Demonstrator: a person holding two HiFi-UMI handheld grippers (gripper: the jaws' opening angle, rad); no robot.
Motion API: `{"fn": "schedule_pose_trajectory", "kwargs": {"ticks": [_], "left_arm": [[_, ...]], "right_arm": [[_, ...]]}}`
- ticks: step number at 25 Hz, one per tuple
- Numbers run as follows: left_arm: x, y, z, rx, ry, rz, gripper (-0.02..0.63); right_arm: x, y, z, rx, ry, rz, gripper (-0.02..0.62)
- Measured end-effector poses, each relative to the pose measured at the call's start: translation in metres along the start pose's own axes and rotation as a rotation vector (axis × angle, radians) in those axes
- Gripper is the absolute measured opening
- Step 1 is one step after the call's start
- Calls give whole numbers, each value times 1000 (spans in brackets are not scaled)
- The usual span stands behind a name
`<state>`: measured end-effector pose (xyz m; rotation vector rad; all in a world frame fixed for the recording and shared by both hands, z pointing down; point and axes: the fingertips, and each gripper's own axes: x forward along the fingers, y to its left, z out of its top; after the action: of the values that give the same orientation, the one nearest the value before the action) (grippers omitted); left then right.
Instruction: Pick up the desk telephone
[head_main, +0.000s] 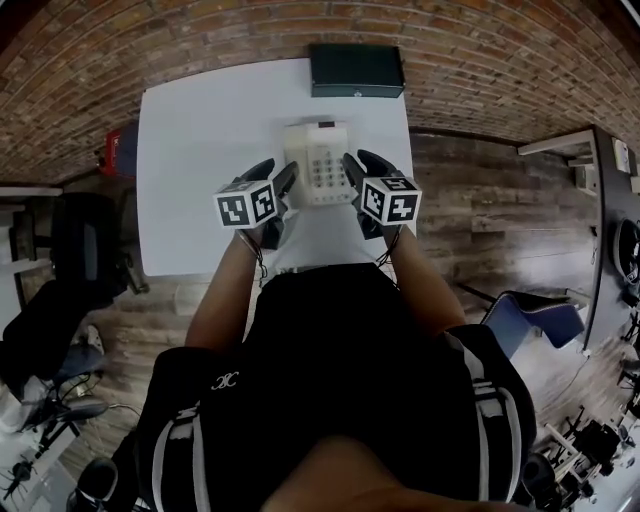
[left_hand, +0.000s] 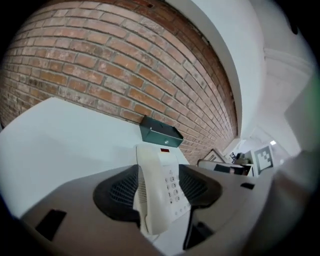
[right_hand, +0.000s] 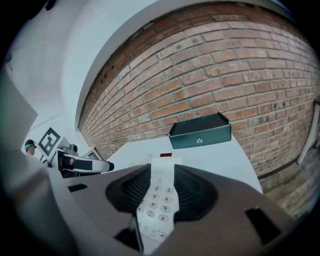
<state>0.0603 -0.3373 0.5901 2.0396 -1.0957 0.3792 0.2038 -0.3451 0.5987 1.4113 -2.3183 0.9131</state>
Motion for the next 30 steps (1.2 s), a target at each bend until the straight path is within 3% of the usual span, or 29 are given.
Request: {"fn": "schedule_pose_trajectory", "kwargs": {"ticks": [4,11,16,24,30], "left_arm": [[21,9,-6,-134,36,-57,301],[45,30,-9,-262,46,-114,328],[61,34,-14,-387,74,-264,351],[72,29,-36,-405,232,-391,356],[75,25,-43,-460,274,-461,362]], "right_arm": [[16,-14,-7,95,47,62,149],[43,-35,-12,198,96,127,210],[60,-36,-21,299,150,203,224],[74,-32,-44,443,254,290,225],[78,-28,-50,481,293,321,225]]}}
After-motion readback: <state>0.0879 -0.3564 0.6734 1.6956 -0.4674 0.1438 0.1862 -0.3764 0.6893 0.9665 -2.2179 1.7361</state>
